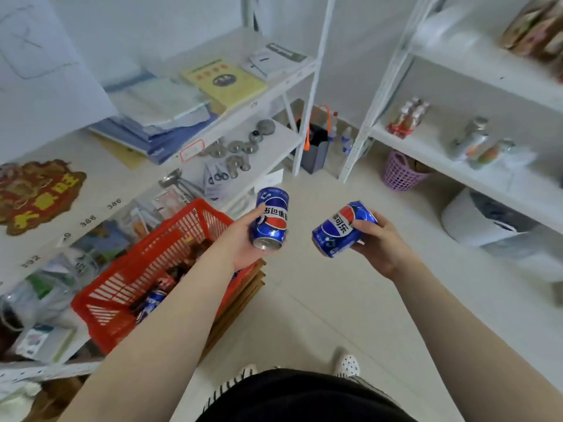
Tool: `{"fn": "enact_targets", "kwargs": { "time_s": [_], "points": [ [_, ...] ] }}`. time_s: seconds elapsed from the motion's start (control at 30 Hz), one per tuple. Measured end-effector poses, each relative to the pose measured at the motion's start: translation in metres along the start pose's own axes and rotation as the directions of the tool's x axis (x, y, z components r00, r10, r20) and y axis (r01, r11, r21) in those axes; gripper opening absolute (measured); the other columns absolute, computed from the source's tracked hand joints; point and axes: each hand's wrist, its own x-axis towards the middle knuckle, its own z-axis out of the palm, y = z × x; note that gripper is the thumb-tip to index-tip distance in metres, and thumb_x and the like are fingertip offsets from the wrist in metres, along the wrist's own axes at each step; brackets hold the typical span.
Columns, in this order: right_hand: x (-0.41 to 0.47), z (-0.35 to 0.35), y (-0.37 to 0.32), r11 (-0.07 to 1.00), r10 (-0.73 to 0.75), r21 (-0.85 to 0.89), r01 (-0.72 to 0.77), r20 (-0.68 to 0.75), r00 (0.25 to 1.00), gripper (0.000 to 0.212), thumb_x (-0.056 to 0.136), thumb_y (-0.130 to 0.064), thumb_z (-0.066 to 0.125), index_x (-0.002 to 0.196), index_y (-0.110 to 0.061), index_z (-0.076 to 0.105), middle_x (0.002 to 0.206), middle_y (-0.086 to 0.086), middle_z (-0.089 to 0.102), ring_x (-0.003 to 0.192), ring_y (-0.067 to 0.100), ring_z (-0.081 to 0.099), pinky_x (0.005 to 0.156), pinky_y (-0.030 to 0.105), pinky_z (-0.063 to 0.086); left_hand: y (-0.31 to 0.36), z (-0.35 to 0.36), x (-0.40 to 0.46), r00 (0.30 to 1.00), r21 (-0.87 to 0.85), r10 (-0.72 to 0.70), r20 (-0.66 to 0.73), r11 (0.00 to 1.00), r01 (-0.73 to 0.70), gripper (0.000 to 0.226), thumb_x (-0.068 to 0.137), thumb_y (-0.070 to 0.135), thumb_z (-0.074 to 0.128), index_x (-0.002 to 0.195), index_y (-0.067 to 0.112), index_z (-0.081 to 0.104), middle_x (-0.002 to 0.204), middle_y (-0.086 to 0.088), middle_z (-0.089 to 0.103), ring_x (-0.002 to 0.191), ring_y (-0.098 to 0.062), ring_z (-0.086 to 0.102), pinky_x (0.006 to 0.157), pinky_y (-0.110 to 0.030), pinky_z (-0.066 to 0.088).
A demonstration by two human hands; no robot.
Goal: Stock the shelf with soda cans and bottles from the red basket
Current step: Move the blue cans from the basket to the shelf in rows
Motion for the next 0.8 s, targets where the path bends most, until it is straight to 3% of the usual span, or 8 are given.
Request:
{"fn": "enact_targets", "kwargs": {
  "time_s": [0.13,0.3,0.57,0.8],
  "points": [
    [-0.018,-0.082,-0.022,0.998,-0.036,0.051,0.041,-0.087,0.996,0.059,0.069,-0.016,0.072,0.125,-0.008,0.056,0.108,0.009,0.066,0.097,0.024,0.064,0.084,0.039,0.054,-0.033,0.082,0.046,1.000,0.161,-0.027,0.011,0.987,0.025,0.049,0.067,0.033,0.075,0.107,0.007,0.063,0.088,-0.016,0.073,0.077,-0.032,0.070,0.072,-0.038,0.058],
    [-0.048,-0.204,-0.048,0.988,-0.066,0.124,0.089,-0.177,0.982,0.042,0.068,-0.016,0.072,0.108,-0.012,0.062,0.096,0.005,0.071,0.087,0.019,0.068,0.074,0.034,0.056,-0.105,0.184,0.108,0.998,0.308,-0.065,0.025,0.950,0.054,0.046,0.070,0.041,0.072,0.103,0.009,0.066,0.085,-0.013,0.074,0.072,-0.030,0.072,0.060,-0.032,0.058],
    [-0.094,-0.363,-0.088,0.979,-0.118,0.121,0.166,-0.327,0.938,0.038,0.069,-0.016,0.073,0.105,-0.010,0.064,0.091,0.005,0.073,0.080,0.018,0.069,0.067,0.031,0.056,-0.211,0.333,0.181,0.986,0.461,-0.163,0.037,0.878,0.128,0.040,0.075,0.042,0.073,0.103,0.014,0.066,0.087,-0.012,0.075,0.073,-0.030,0.073,0.058,-0.030,0.056],
    [-0.089,-0.460,-0.118,0.946,-0.153,0.199,0.257,-0.425,0.892,0.028,0.072,-0.018,0.072,0.100,-0.017,0.070,0.088,0.003,0.072,0.078,0.016,0.068,0.070,0.031,0.055,-0.250,0.444,0.242,0.952,0.557,-0.287,0.103,0.810,0.184,0.045,0.074,0.039,0.073,0.109,0.012,0.065,0.094,-0.016,0.074,0.077,-0.033,0.072,0.059,-0.032,0.056]
  ]
}}
